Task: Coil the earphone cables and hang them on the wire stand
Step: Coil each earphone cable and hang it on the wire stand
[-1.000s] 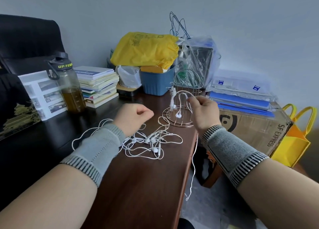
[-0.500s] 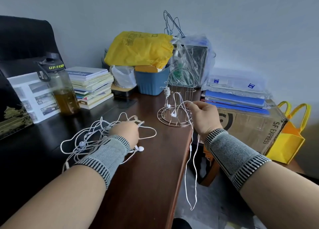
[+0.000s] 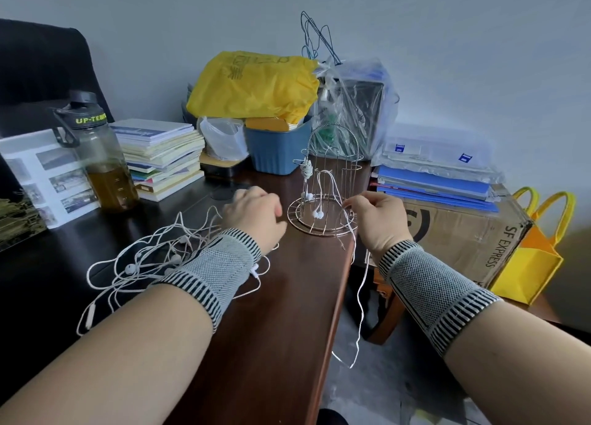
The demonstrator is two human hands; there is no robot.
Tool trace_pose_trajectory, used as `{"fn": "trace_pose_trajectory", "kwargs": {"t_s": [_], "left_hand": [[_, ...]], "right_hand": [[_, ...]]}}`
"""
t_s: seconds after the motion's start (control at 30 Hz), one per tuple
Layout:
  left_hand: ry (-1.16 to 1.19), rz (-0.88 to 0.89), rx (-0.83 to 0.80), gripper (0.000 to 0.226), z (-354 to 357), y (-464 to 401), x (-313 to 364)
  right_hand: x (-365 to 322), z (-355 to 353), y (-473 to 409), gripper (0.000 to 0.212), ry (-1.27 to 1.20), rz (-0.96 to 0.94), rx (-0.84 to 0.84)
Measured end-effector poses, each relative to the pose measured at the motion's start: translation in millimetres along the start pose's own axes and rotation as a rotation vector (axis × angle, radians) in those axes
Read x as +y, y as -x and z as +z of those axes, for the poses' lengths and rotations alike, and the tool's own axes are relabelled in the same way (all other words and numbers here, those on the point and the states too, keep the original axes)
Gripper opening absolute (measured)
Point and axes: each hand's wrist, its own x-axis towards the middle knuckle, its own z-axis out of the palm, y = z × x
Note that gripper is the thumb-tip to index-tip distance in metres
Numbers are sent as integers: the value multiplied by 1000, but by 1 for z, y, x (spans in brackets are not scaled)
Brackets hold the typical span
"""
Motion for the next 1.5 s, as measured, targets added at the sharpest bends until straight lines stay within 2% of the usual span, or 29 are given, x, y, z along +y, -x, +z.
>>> {"fn": "trace_pose_trajectory", "kwargs": {"t_s": [0.1,0.23,0.3,0.4,0.53,0.6,0.7,0.77,0.87,1.0,1.13,1.27,1.4,1.5], "left_hand": [[134,13,-43,34,3,-17,20],[604,-49,-58,49,6,-40,39],[742,-96,-46,47,10,-48,47],[823,-135,-49,37,16,-55,56],[918,-185,-49,16,26,-60,61],[953,-210,-25,11,30,-63,61],[941,-209,-29,9,32,-66,58],[993,-213,-69,7,33,-66,55],[1099,-231,-131,15,33,-65,51],[1254,-284,-250,6,32,-65,52],[1503,-361,-418,15,26,-59,61],[1536,-382,-516,35,21,-62,58],[1489,-324,-467,12,22,-64,55],[1294,-252,-356,13,34,-65,55]], "right_hand": [[2,-3,-6,29,-1,40,5],[7,-7,-14,34,54,45,24],[12,-9,-18,39,96,37,29],[20,-14,-25,46,216,31,-15],[25,-12,-35,32,468,23,-128],[24,-6,-39,21,488,-22,-145],[21,8,-42,38,425,-88,-182],[22,15,-42,37,384,-99,-201],[28,18,-36,23,315,-87,-192],[40,19,-18,25,206,-70,-125],[49,34,0,32,346,-212,-212],[49,40,-2,30,473,-224,-247],[53,38,-18,29,404,-42,-174],[52,27,-33,25,274,47,-65]]}}
